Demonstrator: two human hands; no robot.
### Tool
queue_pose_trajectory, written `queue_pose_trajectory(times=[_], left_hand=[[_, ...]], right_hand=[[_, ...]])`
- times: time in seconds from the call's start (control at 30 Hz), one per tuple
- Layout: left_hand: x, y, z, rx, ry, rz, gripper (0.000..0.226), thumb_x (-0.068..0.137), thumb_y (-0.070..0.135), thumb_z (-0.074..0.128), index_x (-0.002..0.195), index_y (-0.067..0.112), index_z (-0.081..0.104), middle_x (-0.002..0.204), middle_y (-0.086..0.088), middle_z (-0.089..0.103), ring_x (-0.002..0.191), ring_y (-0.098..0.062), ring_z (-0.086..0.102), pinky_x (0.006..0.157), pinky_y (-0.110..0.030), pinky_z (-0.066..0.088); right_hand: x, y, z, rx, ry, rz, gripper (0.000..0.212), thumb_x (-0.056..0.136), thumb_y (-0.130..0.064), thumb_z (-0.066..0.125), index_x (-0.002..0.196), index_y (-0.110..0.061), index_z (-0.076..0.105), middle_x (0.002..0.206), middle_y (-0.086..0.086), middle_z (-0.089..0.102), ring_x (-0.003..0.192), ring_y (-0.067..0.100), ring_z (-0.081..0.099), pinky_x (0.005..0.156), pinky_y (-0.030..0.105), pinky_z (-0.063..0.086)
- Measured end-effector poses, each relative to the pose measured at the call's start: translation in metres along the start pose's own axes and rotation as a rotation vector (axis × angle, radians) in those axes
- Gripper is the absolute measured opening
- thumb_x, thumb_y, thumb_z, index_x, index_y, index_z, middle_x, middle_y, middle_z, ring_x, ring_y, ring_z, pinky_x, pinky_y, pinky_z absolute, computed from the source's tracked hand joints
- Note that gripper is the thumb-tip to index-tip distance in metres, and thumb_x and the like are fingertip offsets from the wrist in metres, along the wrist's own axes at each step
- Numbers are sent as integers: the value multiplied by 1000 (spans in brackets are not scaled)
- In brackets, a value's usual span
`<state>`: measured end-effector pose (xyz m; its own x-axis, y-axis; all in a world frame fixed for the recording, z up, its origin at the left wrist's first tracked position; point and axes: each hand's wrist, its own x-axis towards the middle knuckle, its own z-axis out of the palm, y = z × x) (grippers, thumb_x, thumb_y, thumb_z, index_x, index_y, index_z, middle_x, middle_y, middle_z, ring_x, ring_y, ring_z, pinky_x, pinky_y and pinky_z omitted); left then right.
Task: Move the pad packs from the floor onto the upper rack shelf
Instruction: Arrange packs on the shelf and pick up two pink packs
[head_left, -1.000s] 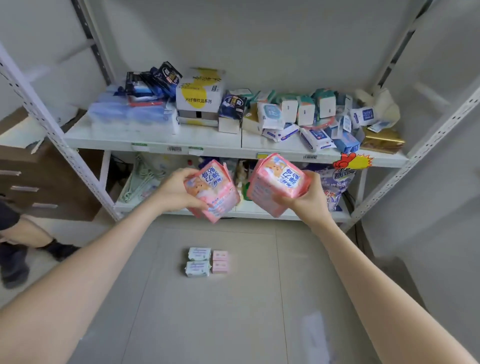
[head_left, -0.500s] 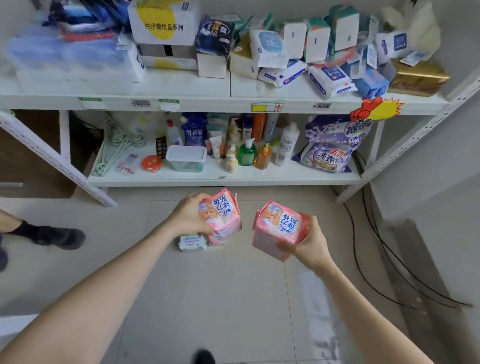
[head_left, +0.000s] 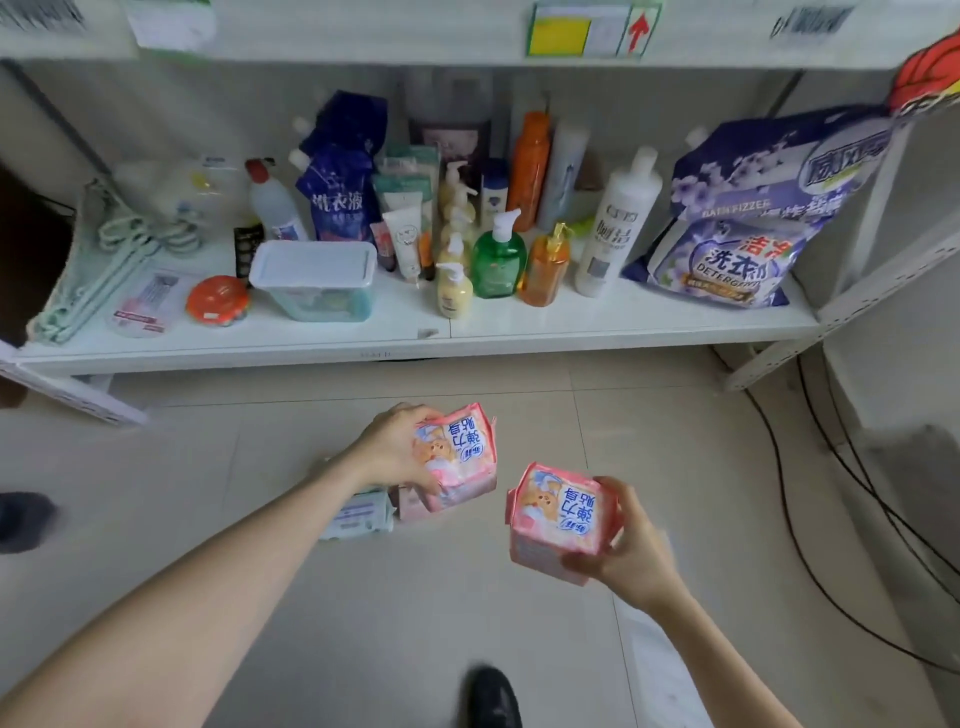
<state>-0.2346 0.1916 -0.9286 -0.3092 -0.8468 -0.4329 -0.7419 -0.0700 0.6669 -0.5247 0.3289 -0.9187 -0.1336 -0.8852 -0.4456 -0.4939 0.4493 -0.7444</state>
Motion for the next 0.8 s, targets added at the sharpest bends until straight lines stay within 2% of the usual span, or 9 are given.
queue_pose_trajectory(times=[0.17, 0.37, 0.53, 0.6, 0.8], left_hand=[[83, -58, 56, 42, -18, 28, 98, 34, 26, 95, 124, 29, 57, 114, 7, 54, 105, -14, 56, 88, -24, 47], [164, -119, 115, 78, -16, 65, 95, 40, 24, 96, 126, 27, 56, 114, 4, 51, 104, -16, 55, 94, -28, 46], [211, -157, 148, 111, -23, 76, 97, 43, 23, 97, 130, 26, 54, 117, 2, 49, 104, -15, 54, 93, -26, 46], [224, -166, 156, 128, -32, 85, 98, 43, 24, 97, 131, 27, 54, 117, 2, 49, 106, -15, 54, 92, -25, 46], [251, -191, 173, 174, -51, 120, 95, 44, 24, 96, 129, 28, 55, 118, 3, 51, 108, -14, 52, 95, -27, 45]], right_hand=[[74, 75, 40, 37, -54, -33, 86, 52, -11, 87, 123, -31, 43, 100, -15, 66, 86, -6, 61, 66, 23, 55], [147, 150, 87, 59, -66, -101, 86, 55, 2, 87, 124, -24, 43, 104, -5, 64, 86, -8, 59, 62, 16, 51], [187, 198, 119, 73, -79, -149, 85, 51, -8, 90, 120, -30, 44, 96, -19, 65, 88, -3, 60, 61, 20, 51], [197, 210, 129, 74, -89, -162, 85, 51, -7, 90, 119, -30, 45, 98, -24, 63, 89, 0, 60, 60, 21, 51], [223, 244, 156, 81, -108, -201, 85, 51, 1, 90, 117, -30, 46, 99, -23, 62, 82, -1, 59, 60, 16, 47]])
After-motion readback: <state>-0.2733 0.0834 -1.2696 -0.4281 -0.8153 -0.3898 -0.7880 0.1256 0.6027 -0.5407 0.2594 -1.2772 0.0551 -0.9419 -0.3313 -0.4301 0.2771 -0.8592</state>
